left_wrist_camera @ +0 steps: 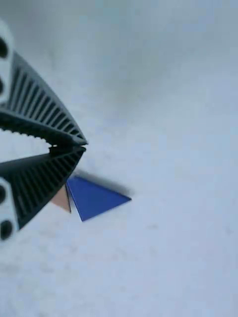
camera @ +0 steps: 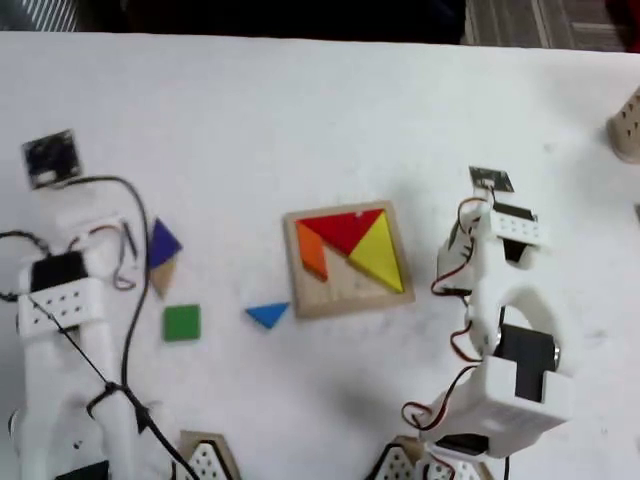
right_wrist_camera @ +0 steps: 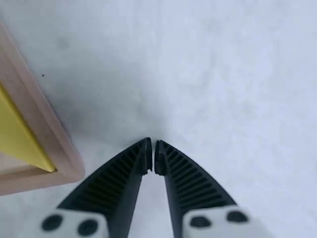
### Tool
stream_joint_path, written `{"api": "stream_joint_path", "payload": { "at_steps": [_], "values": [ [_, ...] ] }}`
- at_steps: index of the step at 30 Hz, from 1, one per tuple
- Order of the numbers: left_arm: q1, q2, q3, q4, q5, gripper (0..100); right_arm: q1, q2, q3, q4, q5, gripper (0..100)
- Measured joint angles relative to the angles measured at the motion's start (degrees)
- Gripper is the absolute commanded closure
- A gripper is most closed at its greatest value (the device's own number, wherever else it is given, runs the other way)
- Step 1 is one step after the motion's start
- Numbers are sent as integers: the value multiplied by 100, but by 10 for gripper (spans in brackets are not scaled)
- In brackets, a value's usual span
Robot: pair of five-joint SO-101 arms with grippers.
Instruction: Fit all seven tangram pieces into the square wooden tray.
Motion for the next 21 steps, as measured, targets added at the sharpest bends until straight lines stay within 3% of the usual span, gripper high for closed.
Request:
{"api": "stream_joint_path", "payload": {
  "at_steps": [7, 18, 21],
  "values": [
    [-870, -26, 185, -53, 26, 735, -62, 0, 62, 0, 0, 981],
    [-1011, -35, -123, 325, 114, 732, -62, 0, 88, -18, 0, 981],
    [-774, -35, -334, 651, -431, 732, -62, 0, 88, -18, 0, 981]
  ]
}}
